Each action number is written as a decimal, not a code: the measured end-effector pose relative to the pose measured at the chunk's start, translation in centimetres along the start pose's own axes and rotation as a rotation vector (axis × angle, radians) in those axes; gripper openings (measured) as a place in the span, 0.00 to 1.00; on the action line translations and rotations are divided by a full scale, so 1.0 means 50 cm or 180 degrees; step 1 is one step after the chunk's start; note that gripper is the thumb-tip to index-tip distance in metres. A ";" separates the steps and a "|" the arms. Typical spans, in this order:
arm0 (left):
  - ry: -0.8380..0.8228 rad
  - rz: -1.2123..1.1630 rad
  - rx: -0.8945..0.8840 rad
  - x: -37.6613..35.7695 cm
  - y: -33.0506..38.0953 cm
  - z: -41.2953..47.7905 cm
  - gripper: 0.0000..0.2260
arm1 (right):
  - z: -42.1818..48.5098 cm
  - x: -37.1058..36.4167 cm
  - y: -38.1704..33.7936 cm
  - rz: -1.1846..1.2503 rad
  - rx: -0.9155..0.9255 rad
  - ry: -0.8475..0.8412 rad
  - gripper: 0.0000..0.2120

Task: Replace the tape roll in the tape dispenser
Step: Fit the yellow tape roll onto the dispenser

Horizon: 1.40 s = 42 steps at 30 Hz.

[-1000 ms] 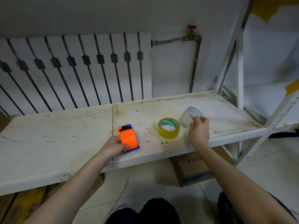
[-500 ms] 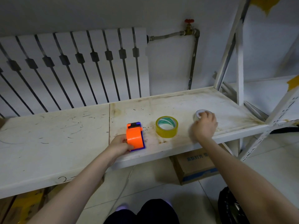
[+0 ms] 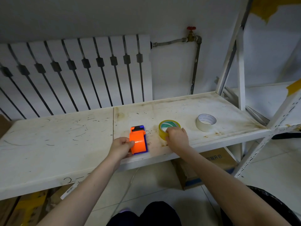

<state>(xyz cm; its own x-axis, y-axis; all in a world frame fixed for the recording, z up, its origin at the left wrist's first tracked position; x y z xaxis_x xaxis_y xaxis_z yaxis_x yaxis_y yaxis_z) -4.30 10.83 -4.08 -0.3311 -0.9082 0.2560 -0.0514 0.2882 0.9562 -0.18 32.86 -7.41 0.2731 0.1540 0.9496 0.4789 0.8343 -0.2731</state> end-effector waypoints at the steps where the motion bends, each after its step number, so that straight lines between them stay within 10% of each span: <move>1: 0.0017 -0.0022 0.0007 0.003 -0.002 -0.002 0.05 | -0.003 0.002 0.001 0.0128 -0.0020 -0.0032 0.13; 15: 0.0254 -0.0598 0.0110 0.022 -0.025 -0.036 0.10 | -0.118 0.070 -0.106 0.4134 -0.0696 -0.0443 0.07; 29: 0.0343 -0.1447 0.0160 0.057 0.011 -0.052 0.04 | -0.163 0.025 -0.137 0.4065 -0.0862 -0.0561 0.09; 42: 0.0227 -0.0589 -0.0641 0.068 0.032 -0.059 0.10 | -0.179 0.057 -0.173 0.3420 0.0101 -0.0652 0.06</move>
<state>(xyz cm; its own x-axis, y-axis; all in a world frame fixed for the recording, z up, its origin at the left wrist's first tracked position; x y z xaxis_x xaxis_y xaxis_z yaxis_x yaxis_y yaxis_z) -2.75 7.29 -1.25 -0.2661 -0.9609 0.0770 0.0858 0.0559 0.9947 3.94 21.35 -3.74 0.3902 0.8924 0.2267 0.0513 0.2247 -0.9731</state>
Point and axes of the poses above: each hand's wrist, its own z-axis towards the middle knuckle, its own x-axis out of the back of the hand, y = z × x, the point moved 3 cm from there along z, towards the middle knuckle, and after that the axes turned 8 degrees about -x, right-handed, at the moved point
